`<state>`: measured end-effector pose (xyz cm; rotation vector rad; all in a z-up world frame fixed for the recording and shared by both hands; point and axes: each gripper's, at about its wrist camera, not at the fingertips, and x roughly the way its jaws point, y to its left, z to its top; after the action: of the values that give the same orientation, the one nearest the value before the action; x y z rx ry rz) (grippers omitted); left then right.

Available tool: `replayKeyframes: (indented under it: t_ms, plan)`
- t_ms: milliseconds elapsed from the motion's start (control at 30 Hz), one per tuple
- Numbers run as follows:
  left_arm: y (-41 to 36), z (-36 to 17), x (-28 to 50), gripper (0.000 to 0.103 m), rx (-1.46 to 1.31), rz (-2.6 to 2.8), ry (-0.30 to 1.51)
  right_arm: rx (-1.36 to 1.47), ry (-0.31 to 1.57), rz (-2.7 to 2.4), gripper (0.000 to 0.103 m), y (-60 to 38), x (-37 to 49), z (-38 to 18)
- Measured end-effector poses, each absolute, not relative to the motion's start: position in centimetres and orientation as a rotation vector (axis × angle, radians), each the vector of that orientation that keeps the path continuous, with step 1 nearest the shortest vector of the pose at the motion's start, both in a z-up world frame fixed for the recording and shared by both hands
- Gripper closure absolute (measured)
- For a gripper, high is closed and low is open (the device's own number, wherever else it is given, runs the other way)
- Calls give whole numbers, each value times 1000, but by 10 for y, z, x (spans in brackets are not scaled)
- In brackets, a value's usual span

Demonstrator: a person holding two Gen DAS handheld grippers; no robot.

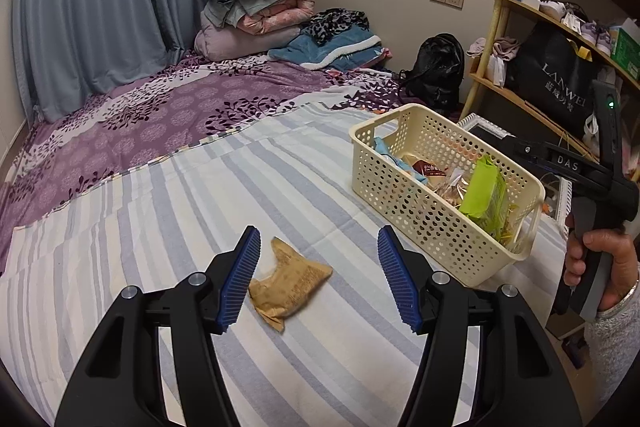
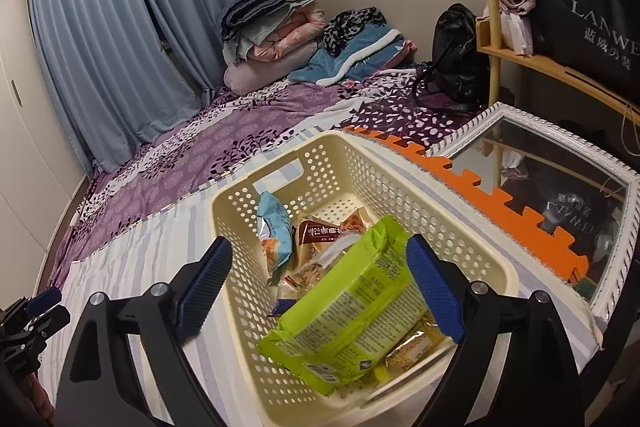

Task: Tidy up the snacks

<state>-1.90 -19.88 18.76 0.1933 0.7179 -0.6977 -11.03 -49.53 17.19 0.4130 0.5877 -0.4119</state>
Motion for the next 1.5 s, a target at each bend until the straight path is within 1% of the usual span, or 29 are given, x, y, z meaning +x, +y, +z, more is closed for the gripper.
replayKeyframes:
  t_ms: [67,200,233,267,300,567,633,700,867,1200,1500]
  plan:
    - [-203,183,-18,41,202,-692,731,412,579,-407,15,-495,-114,173]
    - [-206,170,-12,39,209,-675,767,420,568,-398,12,-495,-122,171]
    - [-207,167,-11,37,212,-672,773,425,570,-397,12,-495,-123,169]
    - [-207,165,-11,29,217,-668,775,428,571,-395,12,-496,-124,168]
    - [-207,164,-11,24,223,-661,771,431,573,-394,12,-496,-125,166]
    - [-211,154,-2,22,238,-649,792,450,582,-398,12,-497,-133,157]
    - [-213,150,1,21,239,-646,801,450,582,-398,12,-497,-134,157]
    - [-214,146,3,16,246,-644,806,451,580,-400,12,-497,-135,156]
    - [-218,125,12,16,261,-648,843,457,575,-405,12,-495,-143,154]
    - [-218,68,36,16,286,-636,936,460,595,-411,12,-493,-151,145]
    - [-228,38,56,16,336,-639,963,452,606,-418,12,-492,-158,142]
